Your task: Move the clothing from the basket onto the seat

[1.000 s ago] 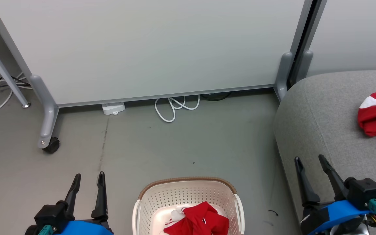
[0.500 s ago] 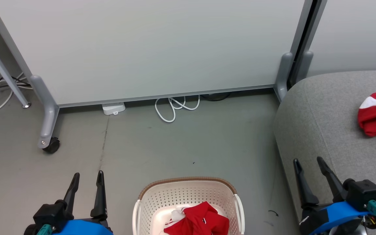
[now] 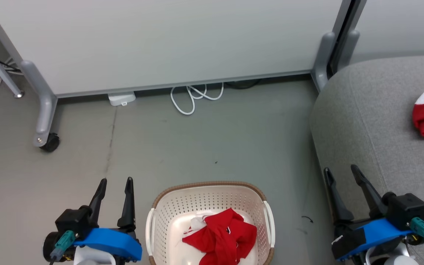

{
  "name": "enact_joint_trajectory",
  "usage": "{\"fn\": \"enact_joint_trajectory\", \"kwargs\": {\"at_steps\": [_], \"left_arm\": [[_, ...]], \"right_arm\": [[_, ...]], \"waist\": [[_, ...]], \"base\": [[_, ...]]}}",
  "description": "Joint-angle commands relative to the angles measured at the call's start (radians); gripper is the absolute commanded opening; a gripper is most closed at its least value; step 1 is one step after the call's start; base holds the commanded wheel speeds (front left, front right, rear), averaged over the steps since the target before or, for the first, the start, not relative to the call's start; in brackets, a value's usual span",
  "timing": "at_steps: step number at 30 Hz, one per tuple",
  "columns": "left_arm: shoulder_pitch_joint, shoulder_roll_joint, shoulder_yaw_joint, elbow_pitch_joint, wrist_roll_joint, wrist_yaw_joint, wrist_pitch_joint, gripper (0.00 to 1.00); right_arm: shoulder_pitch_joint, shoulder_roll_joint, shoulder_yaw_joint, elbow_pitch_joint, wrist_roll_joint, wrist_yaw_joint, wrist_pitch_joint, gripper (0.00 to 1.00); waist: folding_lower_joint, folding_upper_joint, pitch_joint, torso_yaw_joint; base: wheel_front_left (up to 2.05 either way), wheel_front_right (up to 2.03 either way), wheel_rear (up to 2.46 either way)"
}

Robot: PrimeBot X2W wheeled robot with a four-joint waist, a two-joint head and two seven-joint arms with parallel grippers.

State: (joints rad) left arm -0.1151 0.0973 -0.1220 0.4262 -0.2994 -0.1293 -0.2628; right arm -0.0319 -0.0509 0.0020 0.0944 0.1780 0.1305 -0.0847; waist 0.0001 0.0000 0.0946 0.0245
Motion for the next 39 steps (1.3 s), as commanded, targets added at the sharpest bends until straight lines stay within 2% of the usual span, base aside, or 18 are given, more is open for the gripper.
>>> {"fn": "enact_joint_trajectory", "kwargs": {"at_steps": [1, 8, 16, 26, 39], "left_arm": [[-0.017, -0.002, -0.002, 0.006, -0.007, -0.001, -0.003, 1.0], [-0.125, -0.011, -0.057, 0.106, -0.022, -0.001, -0.003, 1.0], [-0.271, -0.001, -0.175, 0.271, -0.061, -0.001, -0.003, 1.0], [-0.411, -0.002, -0.344, 0.476, -0.159, -0.001, -0.002, 1.0], [-0.545, 0.022, -0.367, 0.69, -0.258, -0.001, 0.048, 1.0]], "right_arm": [[-0.019, 0.001, 0.006, -0.01, -0.001, 0.0, 0.001, 1.0], [-0.078, 0.001, 0.046, -0.039, -0.01, 0.001, -0.005, 1.0], [-0.157, 0.001, 0.088, -0.052, -0.016, 0.0, -0.024, 1.0], [-0.207, 0.001, 0.128, -0.038, 0.001, 0.0, -0.066, 1.0], [-0.24, 0.001, 0.166, -0.062, 0.028, 0.0, -0.117, 1.0]], "waist": [[-0.0001, 0.0, 0.048, -0.022], [-0.0001, 0.0, 0.211, -0.081], [-0.0001, 0.0, 0.395, -0.16], [-0.0001, 0.0, 0.543, -0.225], [-0.0001, 0.0, 0.706, -0.31]], "base": [[0.0, 0.0, 0.0], [0.0, 0.0, 0.0], [0.0, 0.0, 0.0], [0.0, 0.0, 0.0], [0.0, 0.0, 0.0]]}}
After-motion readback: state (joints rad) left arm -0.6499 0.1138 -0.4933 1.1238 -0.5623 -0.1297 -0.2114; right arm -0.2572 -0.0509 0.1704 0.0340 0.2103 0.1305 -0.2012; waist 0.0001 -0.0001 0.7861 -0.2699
